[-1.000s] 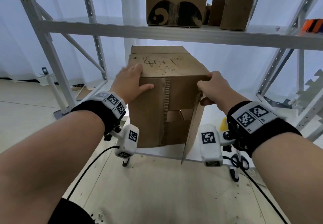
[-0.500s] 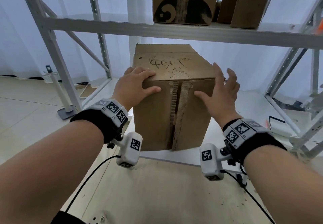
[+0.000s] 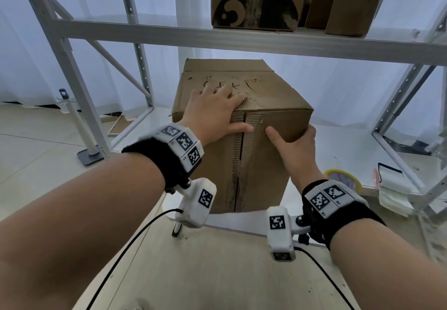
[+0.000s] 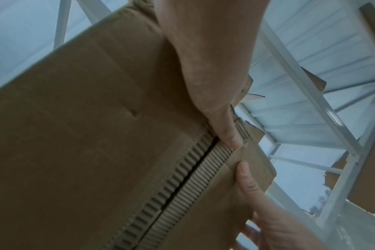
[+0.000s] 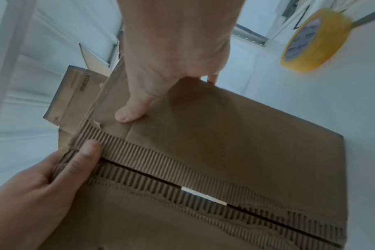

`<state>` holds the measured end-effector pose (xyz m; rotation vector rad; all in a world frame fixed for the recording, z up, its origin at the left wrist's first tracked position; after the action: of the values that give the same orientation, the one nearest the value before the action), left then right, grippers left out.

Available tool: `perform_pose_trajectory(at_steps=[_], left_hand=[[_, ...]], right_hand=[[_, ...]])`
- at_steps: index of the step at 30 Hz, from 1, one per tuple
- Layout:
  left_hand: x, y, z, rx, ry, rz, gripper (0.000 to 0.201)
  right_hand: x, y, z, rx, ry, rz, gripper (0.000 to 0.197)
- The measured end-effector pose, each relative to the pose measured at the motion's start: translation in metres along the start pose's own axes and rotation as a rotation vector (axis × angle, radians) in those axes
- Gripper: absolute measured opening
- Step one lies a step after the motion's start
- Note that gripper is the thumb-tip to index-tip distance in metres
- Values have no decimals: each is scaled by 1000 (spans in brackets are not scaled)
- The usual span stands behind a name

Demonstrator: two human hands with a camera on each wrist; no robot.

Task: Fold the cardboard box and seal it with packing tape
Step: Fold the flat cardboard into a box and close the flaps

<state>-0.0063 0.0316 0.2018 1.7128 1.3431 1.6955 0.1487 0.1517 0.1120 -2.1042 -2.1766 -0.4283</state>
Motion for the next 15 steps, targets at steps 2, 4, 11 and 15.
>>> perform_pose_trajectory(at_steps=[2, 4, 11, 15], left_hand=[[-2, -2, -9, -21, 67, 2, 91], [-5, -3, -23, -39, 141, -18, 95], [-30, 13, -66, -123, 289, -11, 87], [-47, 18, -93, -215, 388, 56, 77]], right_hand=[[-1, -1, 0, -22, 55, -23, 106], [-2, -6, -1, -29, 104, -61, 95], [-17, -30, 9, -9, -76, -226, 76], [-31, -42, 37, -22, -248, -255, 91]])
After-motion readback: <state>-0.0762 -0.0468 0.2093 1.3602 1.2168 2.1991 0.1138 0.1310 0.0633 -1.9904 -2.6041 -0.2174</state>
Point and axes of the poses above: each hand's wrist, its own x-axis towards the middle knuckle, its own y-axis out of the back of the hand, z = x × y, the point moved 5 cm from there along x, towards the middle knuckle, and after that the axes turned 15 degrees about z, right-handed, at the moved point
